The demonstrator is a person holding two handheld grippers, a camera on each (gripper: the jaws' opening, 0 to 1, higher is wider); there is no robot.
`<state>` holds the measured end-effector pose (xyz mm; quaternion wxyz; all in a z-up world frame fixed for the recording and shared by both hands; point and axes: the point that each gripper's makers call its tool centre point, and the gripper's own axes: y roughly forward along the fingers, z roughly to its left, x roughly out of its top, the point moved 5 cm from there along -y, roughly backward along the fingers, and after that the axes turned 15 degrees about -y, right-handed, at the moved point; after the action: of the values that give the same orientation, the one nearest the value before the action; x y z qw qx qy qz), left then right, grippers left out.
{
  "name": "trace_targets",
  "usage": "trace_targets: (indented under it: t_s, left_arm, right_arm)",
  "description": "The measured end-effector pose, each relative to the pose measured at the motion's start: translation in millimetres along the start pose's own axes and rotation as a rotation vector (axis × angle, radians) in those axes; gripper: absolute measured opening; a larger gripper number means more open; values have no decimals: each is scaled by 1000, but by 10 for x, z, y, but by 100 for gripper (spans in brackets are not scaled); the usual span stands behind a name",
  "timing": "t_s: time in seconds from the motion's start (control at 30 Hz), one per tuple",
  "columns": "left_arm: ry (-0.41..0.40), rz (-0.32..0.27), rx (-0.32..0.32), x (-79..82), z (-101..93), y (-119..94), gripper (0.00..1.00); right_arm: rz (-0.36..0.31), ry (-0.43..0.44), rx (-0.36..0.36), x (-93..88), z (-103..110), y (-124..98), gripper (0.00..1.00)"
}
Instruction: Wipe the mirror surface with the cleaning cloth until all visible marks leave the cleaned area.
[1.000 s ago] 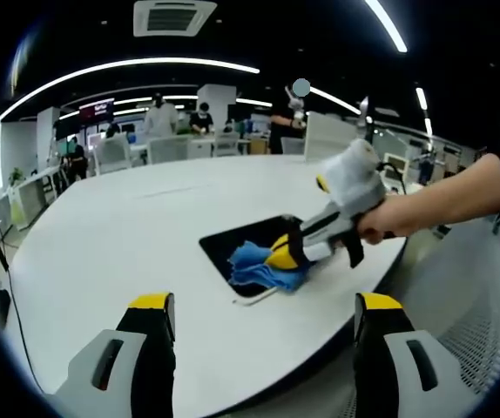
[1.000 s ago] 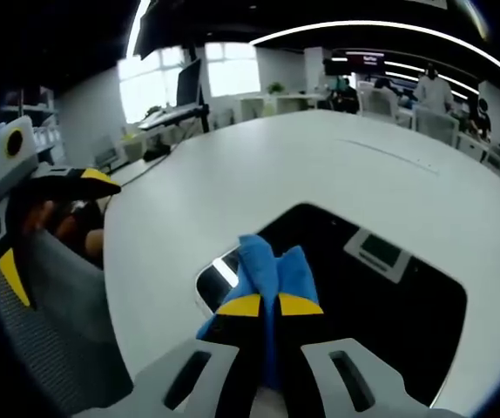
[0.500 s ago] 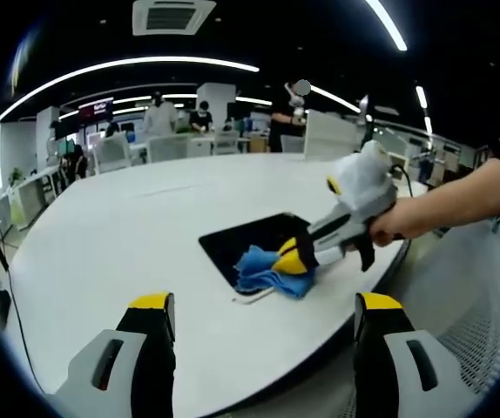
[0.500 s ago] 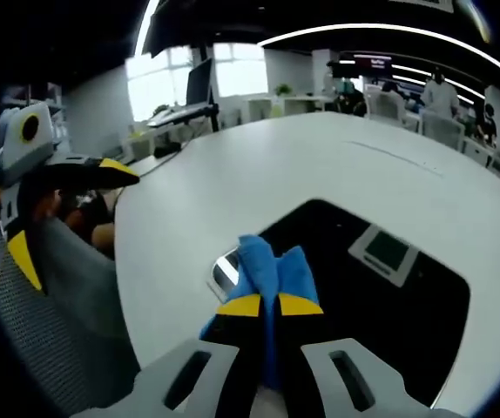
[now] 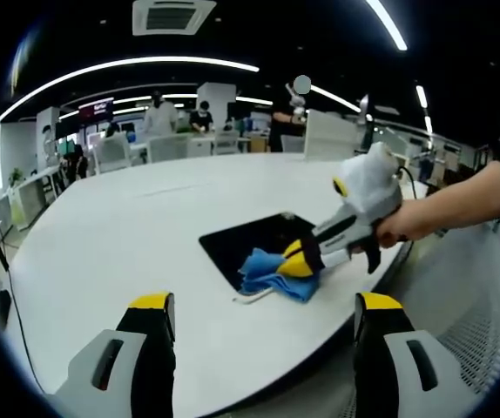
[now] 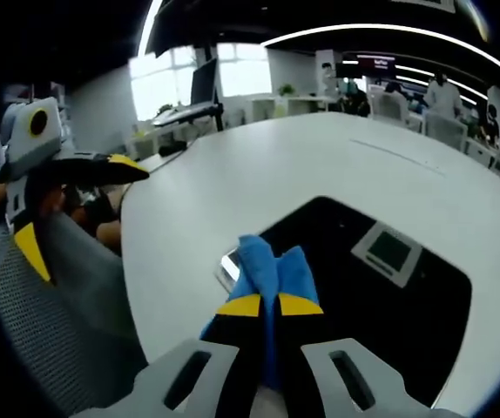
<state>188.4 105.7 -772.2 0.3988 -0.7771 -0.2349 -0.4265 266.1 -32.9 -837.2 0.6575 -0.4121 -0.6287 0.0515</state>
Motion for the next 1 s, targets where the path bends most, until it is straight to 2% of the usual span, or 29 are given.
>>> trace_targets:
  t_s: [0.67,1.0]
  left_arm:
    - [0,9,9,-12,6,-6,84]
    - [-1,6,8,-9,7,-6,84]
  right_arm:
    - [9,-6,60,-8,-45,-8,0]
    - [15,3,49,-87,-144,-84,0]
